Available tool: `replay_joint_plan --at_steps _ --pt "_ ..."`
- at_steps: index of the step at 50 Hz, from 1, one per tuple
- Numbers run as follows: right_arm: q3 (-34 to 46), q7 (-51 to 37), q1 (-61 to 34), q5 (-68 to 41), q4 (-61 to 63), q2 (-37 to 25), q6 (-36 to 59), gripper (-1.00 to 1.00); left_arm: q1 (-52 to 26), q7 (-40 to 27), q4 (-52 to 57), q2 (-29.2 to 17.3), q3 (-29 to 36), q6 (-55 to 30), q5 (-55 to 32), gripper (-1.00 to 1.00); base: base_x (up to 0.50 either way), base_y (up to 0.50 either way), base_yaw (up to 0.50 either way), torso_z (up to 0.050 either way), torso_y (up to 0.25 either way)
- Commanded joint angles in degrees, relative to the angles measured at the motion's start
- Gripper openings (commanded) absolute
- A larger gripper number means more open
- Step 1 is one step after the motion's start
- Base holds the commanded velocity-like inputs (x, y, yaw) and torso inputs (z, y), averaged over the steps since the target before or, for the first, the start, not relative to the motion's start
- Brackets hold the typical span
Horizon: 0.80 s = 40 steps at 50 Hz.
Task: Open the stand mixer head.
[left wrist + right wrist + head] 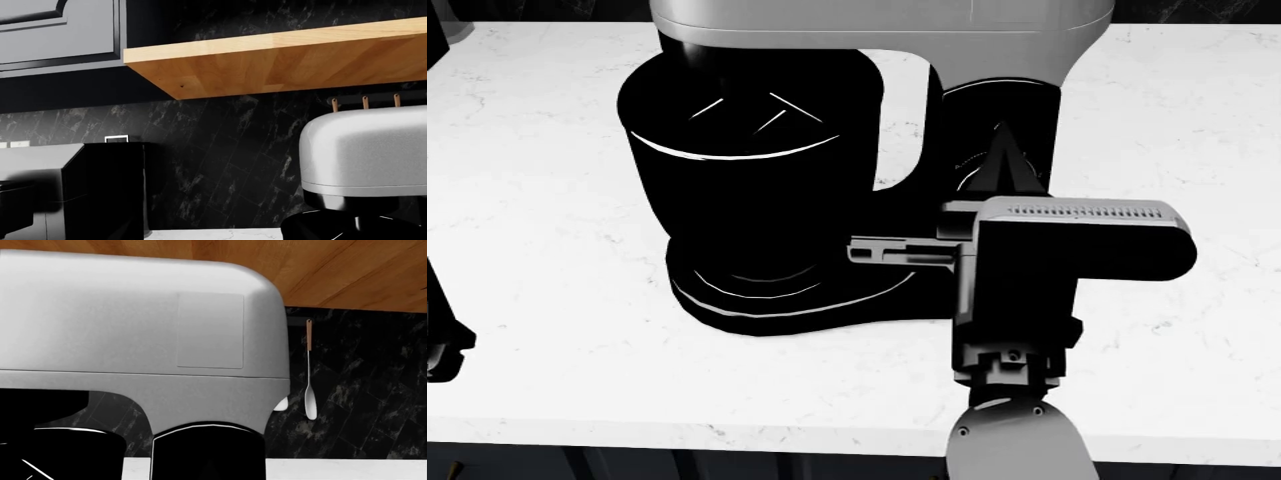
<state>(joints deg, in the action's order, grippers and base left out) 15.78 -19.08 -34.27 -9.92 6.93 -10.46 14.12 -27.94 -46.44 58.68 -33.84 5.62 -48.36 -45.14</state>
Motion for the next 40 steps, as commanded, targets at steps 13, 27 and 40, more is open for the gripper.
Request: replay_joint_plan --at_steps 13,27,40 --pt "-0.2 0.5 -1.2 0.9 -4.4 0.9 -2.8 -1.0 -0.9 -5.3 -0.4 -6.3 3.6 8.2 -5.3 1.0 0.0 0.0 0.0 0.0 0.0" --pt "0.4 -0.2 -1.5 1.4 -7.9 1.1 -5.1 -1.0 -2.7 -3.1 -4.6 -3.8 8.0 10.0 0.3 1.0 0.0 0.0 0.0 0.0 0.0" --pt "1.1 -0.8 -2.8 2.1 -11.0 1.2 -6.9 -1.0 0.1 -6.7 0.5 -8.6 3.0 10.1 -6.6 1.0 0.0 0.0 0.0 0.0 0.0"
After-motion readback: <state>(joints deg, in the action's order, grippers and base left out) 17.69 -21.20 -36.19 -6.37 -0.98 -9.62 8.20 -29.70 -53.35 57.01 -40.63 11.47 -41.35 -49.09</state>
